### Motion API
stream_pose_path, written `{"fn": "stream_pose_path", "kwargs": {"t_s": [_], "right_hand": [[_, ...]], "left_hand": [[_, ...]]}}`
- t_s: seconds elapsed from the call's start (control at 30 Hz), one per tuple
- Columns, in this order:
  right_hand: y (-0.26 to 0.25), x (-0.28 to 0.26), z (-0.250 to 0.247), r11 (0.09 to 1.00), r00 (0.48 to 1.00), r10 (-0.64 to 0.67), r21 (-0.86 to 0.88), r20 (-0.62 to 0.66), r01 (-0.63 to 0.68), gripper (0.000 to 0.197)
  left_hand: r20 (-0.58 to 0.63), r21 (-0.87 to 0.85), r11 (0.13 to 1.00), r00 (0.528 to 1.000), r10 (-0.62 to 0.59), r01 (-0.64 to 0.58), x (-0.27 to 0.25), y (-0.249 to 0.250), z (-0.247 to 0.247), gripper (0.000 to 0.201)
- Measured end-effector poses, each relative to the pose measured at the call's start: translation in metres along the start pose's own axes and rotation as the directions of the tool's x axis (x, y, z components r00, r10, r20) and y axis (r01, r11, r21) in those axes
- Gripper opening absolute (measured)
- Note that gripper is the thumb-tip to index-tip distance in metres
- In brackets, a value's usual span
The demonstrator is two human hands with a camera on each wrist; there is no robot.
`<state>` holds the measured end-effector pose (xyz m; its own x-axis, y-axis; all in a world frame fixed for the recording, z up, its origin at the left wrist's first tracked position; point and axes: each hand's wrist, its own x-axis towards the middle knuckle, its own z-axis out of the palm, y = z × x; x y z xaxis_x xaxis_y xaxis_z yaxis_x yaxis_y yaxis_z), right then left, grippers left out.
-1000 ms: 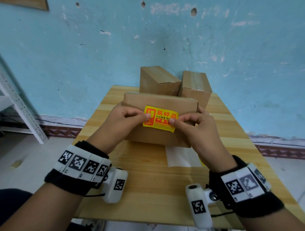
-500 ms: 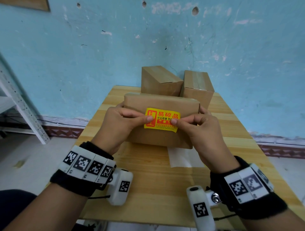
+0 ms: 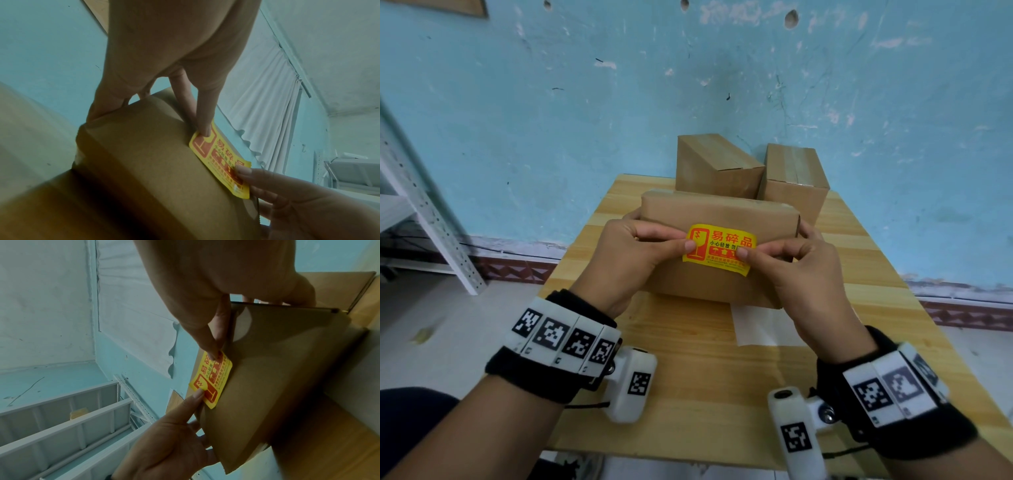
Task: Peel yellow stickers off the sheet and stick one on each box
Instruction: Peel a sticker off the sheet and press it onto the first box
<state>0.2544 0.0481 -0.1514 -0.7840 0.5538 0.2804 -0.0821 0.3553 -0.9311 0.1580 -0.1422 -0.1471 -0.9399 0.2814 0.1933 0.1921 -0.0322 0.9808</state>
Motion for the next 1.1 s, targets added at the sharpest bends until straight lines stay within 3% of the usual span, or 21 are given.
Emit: {"fn": "stream_pose_path", "kwargs": {"t_s": [0.3,0.53,0.7,1.1], "right_hand": [[0.009,0.007,-0.003,1.0,0.999,-0.02,0.016,0.05,0.019,0.018],[0.008,0.011,-0.005,0.999,0.992,-0.035,0.013,0.125,0.034,0.024],[0.008,0.007,-0.003,0.997,0.994,-0.062,-0.037,0.087,0.065,0.014],[0.016,0.013,-0.004,0.995,0.992,-0.098,-0.015,0.081,0.1,0.017]], "left_hand": [[-0.001,-0.002,1.0,1.0,-0.01,0.01,-0.001,0.002,0.0,0.015],[0.028,0.042,0.996,0.996,-0.086,0.084,-0.002,0.006,-0.003,0.01],[0.006,0.104,0.994,1.0,-0.03,0.029,-0.005,0.009,-0.001,0.006],[-0.045,0.269,0.961,0.996,0.082,-0.067,-0.003,0.009,-0.002,0.012]]}}
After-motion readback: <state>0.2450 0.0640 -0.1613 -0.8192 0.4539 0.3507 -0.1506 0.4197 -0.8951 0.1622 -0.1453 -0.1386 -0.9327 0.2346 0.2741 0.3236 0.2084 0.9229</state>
